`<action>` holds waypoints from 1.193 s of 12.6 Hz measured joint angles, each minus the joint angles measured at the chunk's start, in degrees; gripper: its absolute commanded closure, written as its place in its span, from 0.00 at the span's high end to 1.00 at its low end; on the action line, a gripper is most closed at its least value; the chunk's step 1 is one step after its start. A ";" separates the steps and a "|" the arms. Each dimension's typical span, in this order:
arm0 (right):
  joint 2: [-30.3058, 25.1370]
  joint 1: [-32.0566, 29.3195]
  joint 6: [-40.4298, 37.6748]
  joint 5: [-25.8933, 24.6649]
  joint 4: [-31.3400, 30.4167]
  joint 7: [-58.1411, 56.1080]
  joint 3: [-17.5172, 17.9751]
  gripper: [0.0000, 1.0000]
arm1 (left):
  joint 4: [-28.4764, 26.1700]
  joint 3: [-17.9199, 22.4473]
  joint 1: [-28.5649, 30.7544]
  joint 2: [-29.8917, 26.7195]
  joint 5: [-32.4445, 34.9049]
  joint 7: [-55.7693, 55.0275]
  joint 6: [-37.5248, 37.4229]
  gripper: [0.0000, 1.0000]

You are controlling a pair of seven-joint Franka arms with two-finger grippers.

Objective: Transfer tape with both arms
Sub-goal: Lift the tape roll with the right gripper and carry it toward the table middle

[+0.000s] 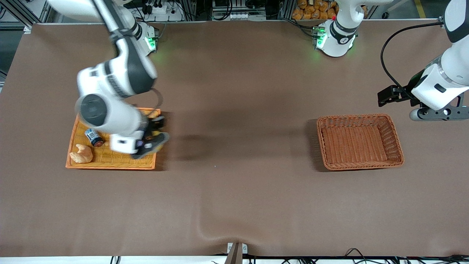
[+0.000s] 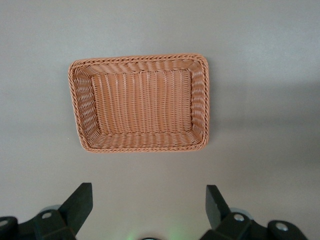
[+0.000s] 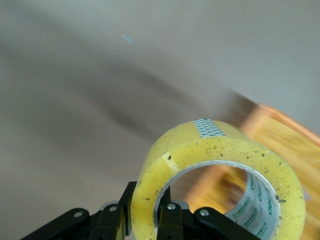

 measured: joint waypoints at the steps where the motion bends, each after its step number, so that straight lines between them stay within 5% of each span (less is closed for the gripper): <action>1: 1.80 2.37 0.95 1.52 1.55 3.52 0.03 0.00 | 0.00 0.01 0.01 0.00 0.00 0.00 0.00 1.00; 6: 15.70 13.68 15.72 2.75 11.76 25.27 0.13 0.00 | 0.00 0.01 0.06 0.00 0.00 0.08 0.27 1.00; 9: 23.18 17.46 16.80 2.74 17.79 32.82 -0.03 0.00 | 0.02 0.01 0.09 0.00 0.00 0.48 0.50 1.00; 15: 28.21 19.57 20.05 2.73 18.88 34.72 -0.14 0.00 | 0.20 0.01 0.12 0.00 0.00 1.15 0.80 1.00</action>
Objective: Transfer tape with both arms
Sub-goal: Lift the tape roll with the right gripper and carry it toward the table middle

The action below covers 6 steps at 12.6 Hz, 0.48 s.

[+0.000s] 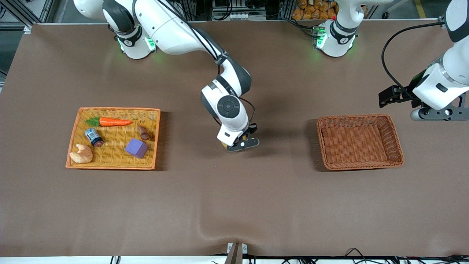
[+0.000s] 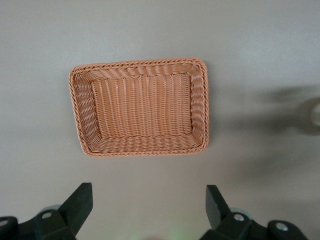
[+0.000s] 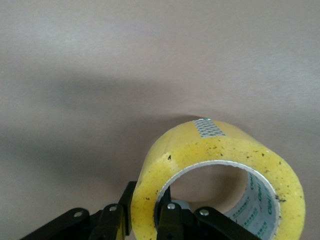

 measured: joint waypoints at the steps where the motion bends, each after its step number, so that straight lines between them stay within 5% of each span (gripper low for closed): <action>1: 0.02 0.49 1.02 0.00 0.01 0.25 0.00 0.00 | 0.06 0.00 0.00 0.00 0.00 0.08 0.01 1.00; 5: 0.15 0.84 1.41 -0.01 0.05 0.52 -0.10 0.62 | 0.09 -0.06 -0.02 0.00 -1.00 0.26 0.55 1.00; 6: 0.16 0.84 1.44 -0.01 0.07 0.57 -0.16 0.89 | 0.06 -0.11 -0.13 0.02 -1.05 0.28 0.57 1.00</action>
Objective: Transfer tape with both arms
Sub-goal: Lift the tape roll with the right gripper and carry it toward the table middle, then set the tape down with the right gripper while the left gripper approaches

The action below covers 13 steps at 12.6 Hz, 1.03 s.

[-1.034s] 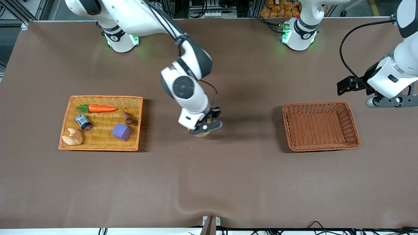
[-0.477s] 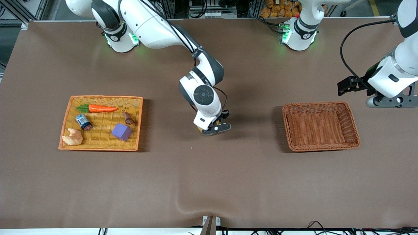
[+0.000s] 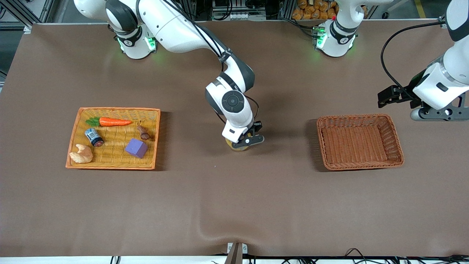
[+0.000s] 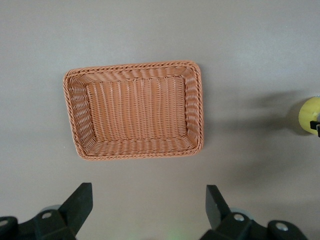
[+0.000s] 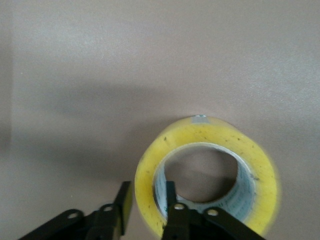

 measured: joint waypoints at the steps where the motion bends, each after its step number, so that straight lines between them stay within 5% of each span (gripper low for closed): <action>1: 0.00 0.00 0.07 0.00 0.19 0.03 -0.05 1.00 | -0.07 -0.09 -0.17 0.09 -0.01 0.00 0.00 1.00; 5: -2.07 -0.93 -0.38 0.00 3.05 0.62 -1.52 1.00 | -0.32 -0.34 -1.07 1.16 -0.10 0.00 0.39 1.00; 13: -22.21 -20.13 -30.30 -0.56 3.69 -2.51 -2.33 1.00 | -0.89 -0.72 -12.82 8.57 -0.29 -11.38 7.87 1.00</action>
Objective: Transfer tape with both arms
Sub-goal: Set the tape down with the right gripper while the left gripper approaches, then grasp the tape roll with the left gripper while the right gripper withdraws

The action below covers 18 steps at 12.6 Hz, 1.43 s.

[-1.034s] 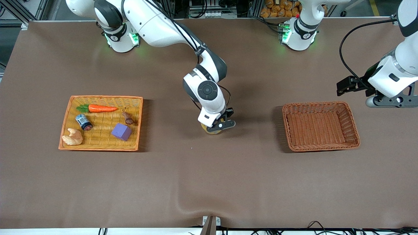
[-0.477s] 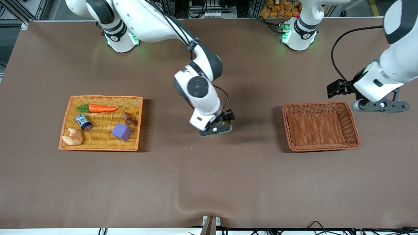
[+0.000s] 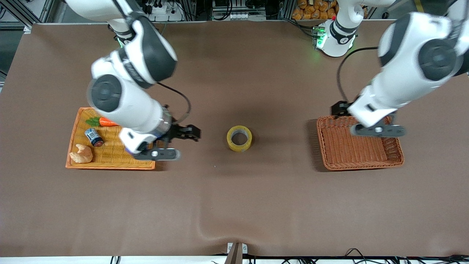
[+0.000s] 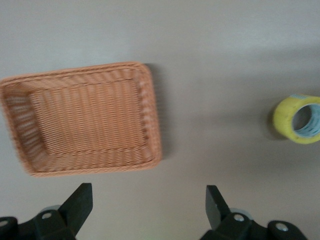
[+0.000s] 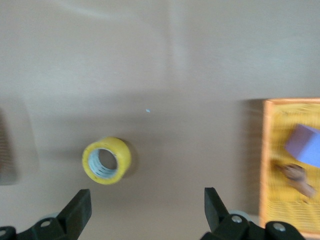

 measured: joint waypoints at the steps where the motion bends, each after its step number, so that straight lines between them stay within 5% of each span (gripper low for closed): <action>1: -1.83 -0.71 -0.98 -1.64 -1.42 -0.23 -0.46 1.00 | -0.17 -0.03 -2.62 1.88 0.00 -2.61 2.05 1.00; 8: -22.43 -6.89 -4.48 -9.68 -18.30 -9.41 -3.32 1.00 | -0.59 -0.10 -14.24 15.46 0.00 -18.21 21.01 1.00; 12: -24.70 -16.51 -8.49 -9.73 -19.23 -19.01 -2.69 1.00 | 1.39 -0.07 -18.40 23.98 0.00 -26.03 30.24 1.00; 18: -26.12 -20.45 -15.57 -11.72 -15.92 -20.90 -2.58 1.00 | 3.60 -0.04 -20.91 30.30 0.00 -26.88 33.33 1.00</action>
